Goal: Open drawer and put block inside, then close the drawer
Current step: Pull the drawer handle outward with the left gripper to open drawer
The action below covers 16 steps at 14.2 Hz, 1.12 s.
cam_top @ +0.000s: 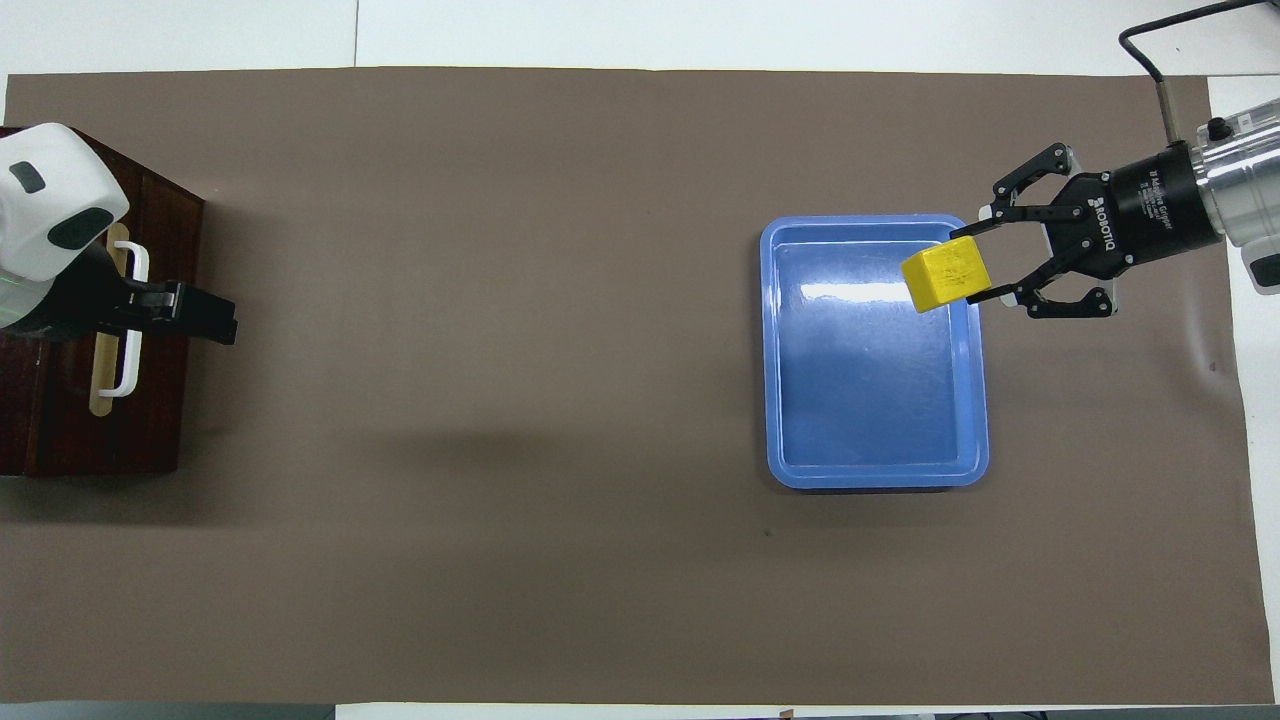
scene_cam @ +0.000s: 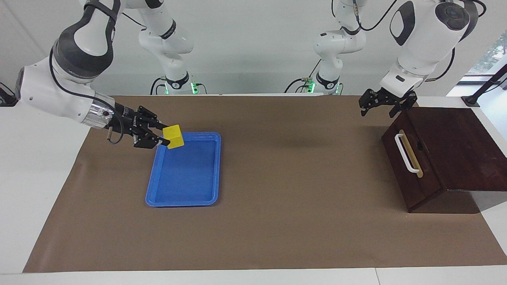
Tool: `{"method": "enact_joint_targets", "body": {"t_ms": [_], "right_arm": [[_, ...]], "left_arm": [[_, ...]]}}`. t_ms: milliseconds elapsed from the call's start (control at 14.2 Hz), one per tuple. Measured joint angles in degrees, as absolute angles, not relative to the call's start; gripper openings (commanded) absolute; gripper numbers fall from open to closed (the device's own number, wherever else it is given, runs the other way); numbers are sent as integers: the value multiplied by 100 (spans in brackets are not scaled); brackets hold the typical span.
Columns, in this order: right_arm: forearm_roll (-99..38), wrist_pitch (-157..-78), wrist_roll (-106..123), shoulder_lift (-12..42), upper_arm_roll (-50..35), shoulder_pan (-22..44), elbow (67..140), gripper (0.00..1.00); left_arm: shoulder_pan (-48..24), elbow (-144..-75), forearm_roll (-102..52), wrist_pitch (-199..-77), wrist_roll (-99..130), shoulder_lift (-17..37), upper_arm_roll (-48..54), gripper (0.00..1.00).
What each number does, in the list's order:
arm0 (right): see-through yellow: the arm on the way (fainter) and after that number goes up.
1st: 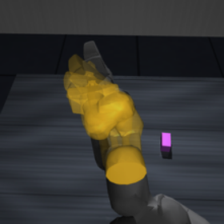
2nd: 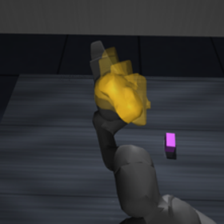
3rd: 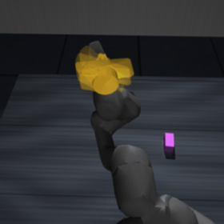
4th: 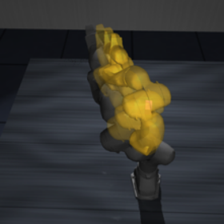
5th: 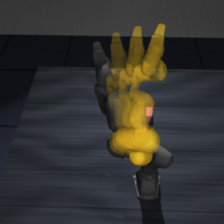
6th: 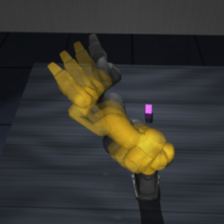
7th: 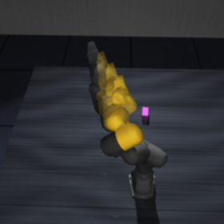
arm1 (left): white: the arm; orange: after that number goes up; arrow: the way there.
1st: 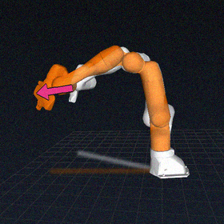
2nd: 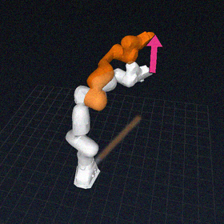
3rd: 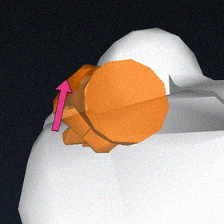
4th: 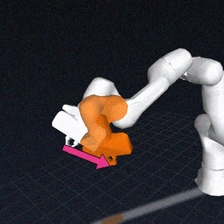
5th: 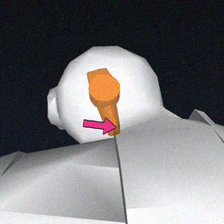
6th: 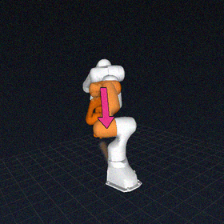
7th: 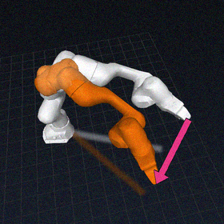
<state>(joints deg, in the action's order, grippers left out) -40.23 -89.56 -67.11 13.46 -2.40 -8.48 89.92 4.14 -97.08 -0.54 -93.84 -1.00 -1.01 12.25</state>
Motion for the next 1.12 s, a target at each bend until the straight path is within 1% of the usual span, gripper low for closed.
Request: {"method": "enact_joint_targets", "body": {"t_ms": [211,492,703,914,1124], "right_arm": [[-4023,-8956,-6711,1346,-240,-848,8992,0],[-4023,-8956,-6731,1346,-250,-833,8992,0],[-4023,-8956,-6799,1346,-253,-761,8992,0],[-4023,-8956,-6804,1346,-253,-758,8992,0],[-4023,-8956,-6804,1346,-253,-758,8992,0]], "left_arm": [[321,-9966,474,-9851,-116,-91,1234,100],[20,-10153,1377,-9971,44,51,1245,100],[-134,-10523,1957,-10260,616,149,1250,100],[-272,-10684,2494,-10506,1205,452,1255,100],[-196,-10694,2675,-10725,1328,709,1179,100]]}}
